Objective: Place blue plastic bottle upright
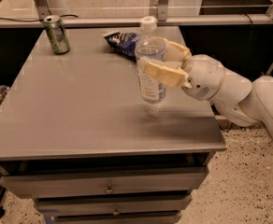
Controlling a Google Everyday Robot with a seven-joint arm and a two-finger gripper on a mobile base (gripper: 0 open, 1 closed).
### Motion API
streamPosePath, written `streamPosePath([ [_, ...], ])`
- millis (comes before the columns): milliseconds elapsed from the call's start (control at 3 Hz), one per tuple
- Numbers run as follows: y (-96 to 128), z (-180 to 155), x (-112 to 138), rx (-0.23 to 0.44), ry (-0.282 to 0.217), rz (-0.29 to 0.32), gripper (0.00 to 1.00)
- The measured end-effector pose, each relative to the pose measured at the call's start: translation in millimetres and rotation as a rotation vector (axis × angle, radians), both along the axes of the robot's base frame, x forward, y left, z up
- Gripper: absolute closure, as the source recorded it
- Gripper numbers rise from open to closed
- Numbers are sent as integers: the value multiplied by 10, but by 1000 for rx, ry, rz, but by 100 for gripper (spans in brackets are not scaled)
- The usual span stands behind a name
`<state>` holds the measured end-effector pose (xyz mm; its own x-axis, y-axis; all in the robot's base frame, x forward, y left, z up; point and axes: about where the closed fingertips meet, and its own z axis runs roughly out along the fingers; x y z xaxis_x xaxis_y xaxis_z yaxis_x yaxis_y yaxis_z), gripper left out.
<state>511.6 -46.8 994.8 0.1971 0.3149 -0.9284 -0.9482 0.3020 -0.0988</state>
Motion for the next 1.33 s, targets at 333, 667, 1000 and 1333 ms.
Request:
streamPosePath([
  [333, -245, -49, -7, 33, -13, 3, 100],
  [667, -421, -125, -20, 40, -14, 20, 100],
  [1000, -531, -228, -36, 34, -6, 48, 100],
  [1333, -553, -353, -55, 41, 10, 72, 100],
])
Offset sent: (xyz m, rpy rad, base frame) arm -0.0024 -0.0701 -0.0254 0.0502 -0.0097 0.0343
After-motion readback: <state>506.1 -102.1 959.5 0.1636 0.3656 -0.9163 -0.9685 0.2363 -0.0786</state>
